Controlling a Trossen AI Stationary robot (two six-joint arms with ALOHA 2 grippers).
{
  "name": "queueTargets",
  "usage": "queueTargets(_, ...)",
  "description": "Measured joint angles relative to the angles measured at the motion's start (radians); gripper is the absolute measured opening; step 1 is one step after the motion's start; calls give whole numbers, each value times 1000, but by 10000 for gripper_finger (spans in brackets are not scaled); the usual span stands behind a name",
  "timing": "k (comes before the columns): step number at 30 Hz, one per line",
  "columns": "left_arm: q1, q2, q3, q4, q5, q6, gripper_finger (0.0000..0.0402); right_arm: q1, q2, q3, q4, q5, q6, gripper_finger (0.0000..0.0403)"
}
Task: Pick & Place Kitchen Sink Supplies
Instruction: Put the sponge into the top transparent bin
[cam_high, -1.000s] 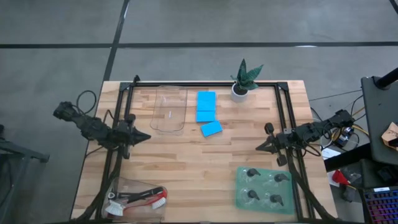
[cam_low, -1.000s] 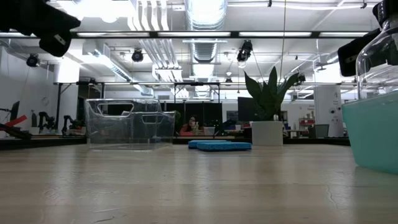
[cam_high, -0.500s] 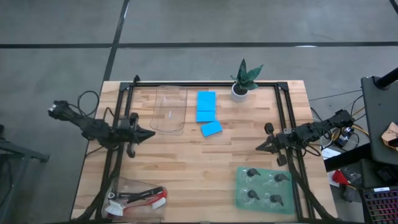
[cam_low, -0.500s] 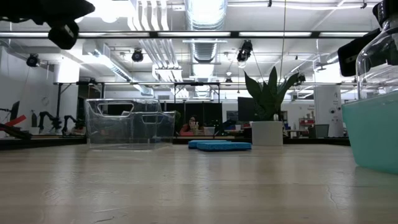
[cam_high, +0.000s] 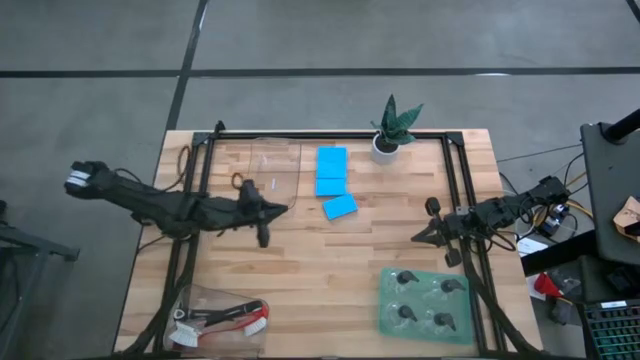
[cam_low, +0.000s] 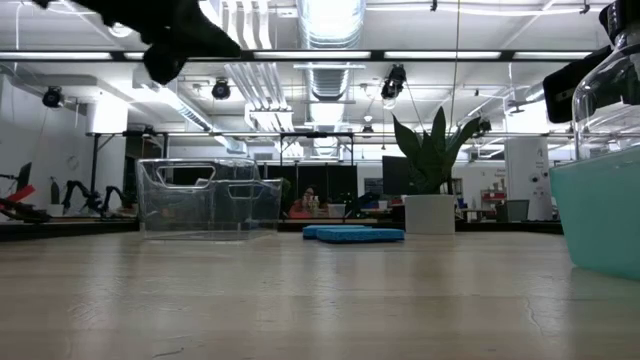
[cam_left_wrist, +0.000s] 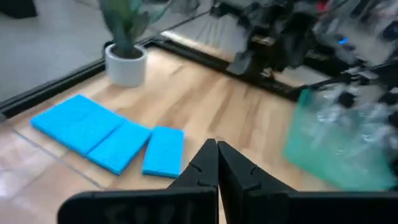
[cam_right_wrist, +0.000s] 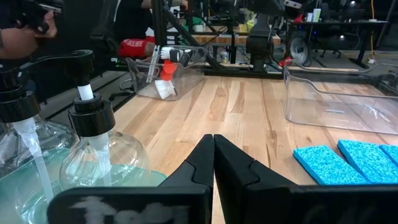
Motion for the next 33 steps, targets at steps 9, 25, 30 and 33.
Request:
queueTargets(9,74,308,268,-75,44,95,31,0,0,0,0,0,0,8)
queueTargets(25,221,758,449,-18,99,234,201,0,0,0,0,0,0,8)
queueTargets(30,240,888,524,-10,140,267,202,0,0,0,0,0,0,8)
queueTargets(33,239,960,568,-31,148,326,202,0,0,0,0,0,0,8)
